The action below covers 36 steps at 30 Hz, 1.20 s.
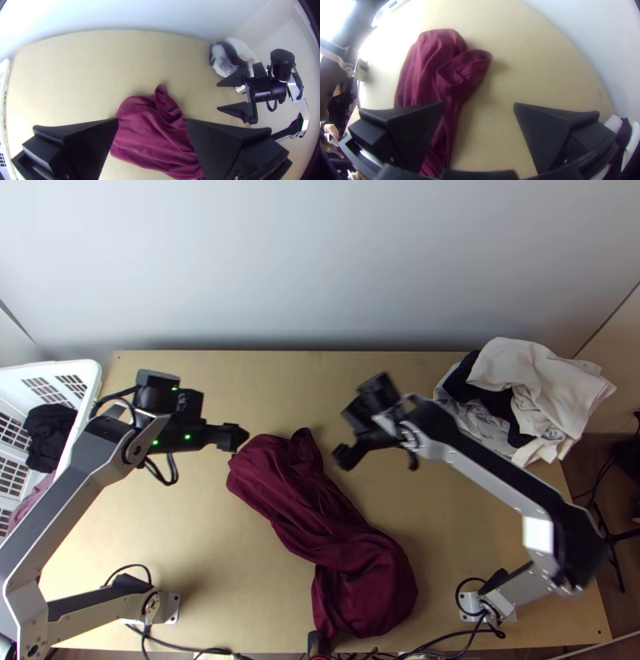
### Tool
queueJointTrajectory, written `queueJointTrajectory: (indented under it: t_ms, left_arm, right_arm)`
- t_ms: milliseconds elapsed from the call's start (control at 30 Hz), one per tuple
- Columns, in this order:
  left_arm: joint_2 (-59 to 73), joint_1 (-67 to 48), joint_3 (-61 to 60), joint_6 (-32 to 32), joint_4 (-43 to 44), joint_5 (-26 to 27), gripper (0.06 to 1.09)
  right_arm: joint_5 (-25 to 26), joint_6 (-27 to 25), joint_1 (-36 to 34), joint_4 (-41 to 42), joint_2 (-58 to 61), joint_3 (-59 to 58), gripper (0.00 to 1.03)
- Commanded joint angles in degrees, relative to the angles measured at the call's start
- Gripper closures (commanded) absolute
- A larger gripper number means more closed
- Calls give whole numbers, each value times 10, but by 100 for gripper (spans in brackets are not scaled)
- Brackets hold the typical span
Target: Fold the t-shirt
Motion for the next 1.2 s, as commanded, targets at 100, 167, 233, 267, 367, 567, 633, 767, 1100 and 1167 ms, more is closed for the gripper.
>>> queueJointTrajectory:
  t_ms: [100, 167, 233, 267, 367, 567, 633, 767, 1100, 1167]
  left_arm:
    - [-21, 56, -64, 3, -2, -3, 11]
    - [-21, 58, -69, 4, -2, -3, 11]
    - [-20, 59, -70, 8, -5, -3, 11]
    - [-19, 59, -70, 11, -5, -4, 11]
    - [-16, 60, -66, 15, -5, -5, 11]
    - [-4, 62, -70, 19, -7, -5, 11]
    - [-2, 62, -70, 22, -7, -4, 11]
    - [-2, 57, -66, 26, -13, -3, 11]
    - [-11, -60, -51, 45, -56, -2, 11]
    - [-8, -77, -50, 50, -61, -2, 11]
  right_arm:
    - [-41, 17, 52, 35, 145, 56, 10]
    - [-44, 20, 56, 35, 168, 74, 10]
    - [-48, 21, 60, 35, 187, 88, 10]
    - [-48, 22, 61, 35, 196, 95, 10]
    - [-52, 24, 62, 36, 215, 110, 16]
    - [-56, 28, 69, 35, 237, 119, 16]
    - [-56, 28, 70, 33, 241, 117, 25]
    - [-64, 21, 68, 33, 241, 116, 78]
    - [-64, 13, -8, 33, 198, 161, 100]
    - [-64, 12, -28, 26, 191, 178, 100]
